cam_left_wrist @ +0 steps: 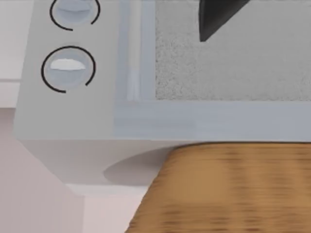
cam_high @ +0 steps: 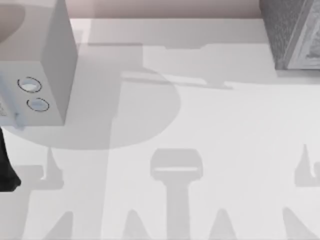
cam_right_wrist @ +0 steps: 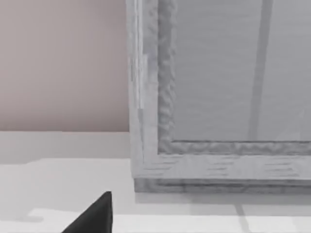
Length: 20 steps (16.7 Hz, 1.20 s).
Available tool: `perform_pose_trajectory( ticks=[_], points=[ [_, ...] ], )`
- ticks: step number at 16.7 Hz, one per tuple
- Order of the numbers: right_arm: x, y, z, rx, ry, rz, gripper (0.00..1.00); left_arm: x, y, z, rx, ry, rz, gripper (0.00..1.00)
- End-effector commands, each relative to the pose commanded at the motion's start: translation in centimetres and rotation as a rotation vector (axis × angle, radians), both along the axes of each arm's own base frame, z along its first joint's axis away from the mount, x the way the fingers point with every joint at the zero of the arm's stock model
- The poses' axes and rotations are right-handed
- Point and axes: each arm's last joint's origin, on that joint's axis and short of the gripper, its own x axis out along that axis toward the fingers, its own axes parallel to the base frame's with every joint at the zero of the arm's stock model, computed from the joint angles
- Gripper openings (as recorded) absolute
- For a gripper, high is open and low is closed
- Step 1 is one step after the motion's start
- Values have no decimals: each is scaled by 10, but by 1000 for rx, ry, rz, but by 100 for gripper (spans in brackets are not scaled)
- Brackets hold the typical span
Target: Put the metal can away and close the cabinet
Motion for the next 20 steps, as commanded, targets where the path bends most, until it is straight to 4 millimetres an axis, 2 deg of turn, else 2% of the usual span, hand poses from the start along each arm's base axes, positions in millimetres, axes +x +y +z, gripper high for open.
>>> perform_pose_trajectory(
  ticks=[10, 20],
  points=[
    [29, -33, 20, 10, 25, 3, 100, 0, 0, 0, 0, 0, 0, 100],
    [52, -91, 23, 15, 31, -18, 100, 0, 0, 0, 0, 0, 0, 100]
  ],
)
